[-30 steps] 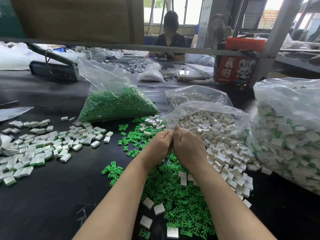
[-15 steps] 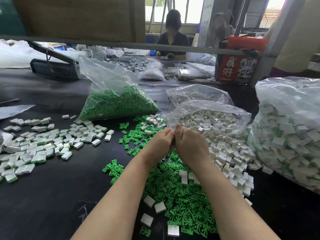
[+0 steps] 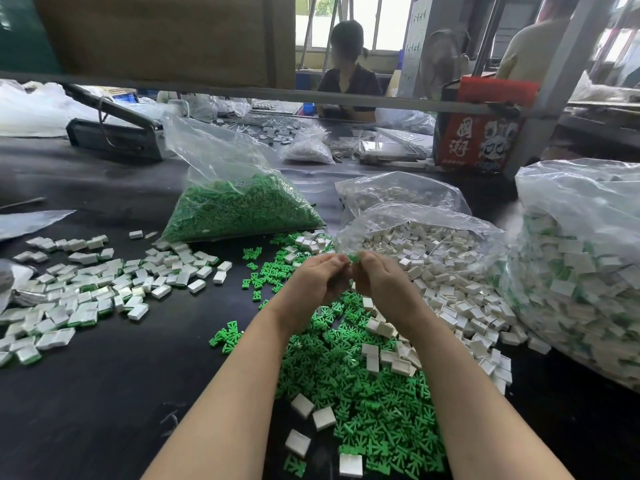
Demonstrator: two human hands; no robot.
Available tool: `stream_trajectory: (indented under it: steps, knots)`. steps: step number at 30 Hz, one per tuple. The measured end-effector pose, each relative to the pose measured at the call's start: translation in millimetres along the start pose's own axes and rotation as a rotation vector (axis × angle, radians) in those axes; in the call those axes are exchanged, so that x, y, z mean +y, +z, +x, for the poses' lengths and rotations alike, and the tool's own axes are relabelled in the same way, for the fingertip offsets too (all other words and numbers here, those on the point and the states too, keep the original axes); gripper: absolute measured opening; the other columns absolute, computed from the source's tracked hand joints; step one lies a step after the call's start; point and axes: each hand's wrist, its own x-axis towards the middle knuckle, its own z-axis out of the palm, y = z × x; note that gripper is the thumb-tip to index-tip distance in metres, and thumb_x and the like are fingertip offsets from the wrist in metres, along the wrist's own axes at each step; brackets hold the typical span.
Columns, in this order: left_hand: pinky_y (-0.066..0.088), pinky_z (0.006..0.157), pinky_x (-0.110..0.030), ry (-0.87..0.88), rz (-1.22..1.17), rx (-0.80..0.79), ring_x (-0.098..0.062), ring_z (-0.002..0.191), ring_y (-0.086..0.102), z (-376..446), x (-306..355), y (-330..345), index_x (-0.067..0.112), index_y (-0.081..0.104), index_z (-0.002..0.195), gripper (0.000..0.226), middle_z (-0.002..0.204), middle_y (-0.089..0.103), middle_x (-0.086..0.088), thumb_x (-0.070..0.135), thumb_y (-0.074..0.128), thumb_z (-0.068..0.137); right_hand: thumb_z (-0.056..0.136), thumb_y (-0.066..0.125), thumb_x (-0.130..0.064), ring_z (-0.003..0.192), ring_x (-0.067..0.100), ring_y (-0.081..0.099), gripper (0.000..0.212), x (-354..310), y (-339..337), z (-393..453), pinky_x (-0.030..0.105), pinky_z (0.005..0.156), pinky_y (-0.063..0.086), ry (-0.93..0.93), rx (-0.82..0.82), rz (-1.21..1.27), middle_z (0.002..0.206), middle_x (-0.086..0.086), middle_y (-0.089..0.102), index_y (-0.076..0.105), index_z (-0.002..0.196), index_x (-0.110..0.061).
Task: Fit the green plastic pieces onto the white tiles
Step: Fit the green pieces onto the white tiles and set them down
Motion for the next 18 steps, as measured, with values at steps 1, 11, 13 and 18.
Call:
stream_trajectory:
  steps: [1,11,13,18]
  knots:
    - [0.038,0.045,-0.009,0.0,-0.003,-0.003,0.002,0.052,0.048,0,0,1,0.013,0.055,0.082,0.027,0.064,0.054,0.008,0.015,0.039,0.104,0.106,0.031,-0.02,0.064,0.016,0.039,0.037,-1,0,0,0.034,0.068,0.036,0.016,0.004,0.067,0.066,0.001,0.042,0.046,0.073,-0.013]
    - [0.046,0.06,-0.012,0.016,-0.078,-0.063,-0.003,0.068,0.054,5,-6,-2,0.021,0.066,0.078,0.03,0.077,0.059,0.001,0.023,0.047,0.101,0.098,0.052,-0.034,0.055,0.009,0.034,0.021,7,-6,1,0.027,0.054,0.02,0.15,-0.099,0.57,0.066,-0.002,0.042,0.054,0.091,-0.014]
    - [0.044,0.07,-0.016,0.042,-0.058,-0.098,-0.006,0.072,0.05,5,-5,-3,0.022,0.069,0.078,0.03,0.08,0.054,-0.007,0.025,0.049,0.1,0.093,0.056,-0.04,0.058,0.009,0.036,0.026,7,-8,1,0.026,0.053,0.022,0.194,-0.141,0.634,0.069,-0.001,0.043,0.053,0.091,-0.015]
    - [0.037,0.053,-0.01,0.093,0.223,-0.083,-0.004,0.06,0.044,4,0,-12,0.013,0.071,0.092,0.026,0.068,0.054,0.006,0.024,0.049,0.101,0.088,0.061,-0.041,0.056,0.007,0.038,0.027,7,-13,0,0.023,0.05,0.022,0.213,-0.152,0.63,0.068,-0.003,0.047,0.054,0.089,-0.016]
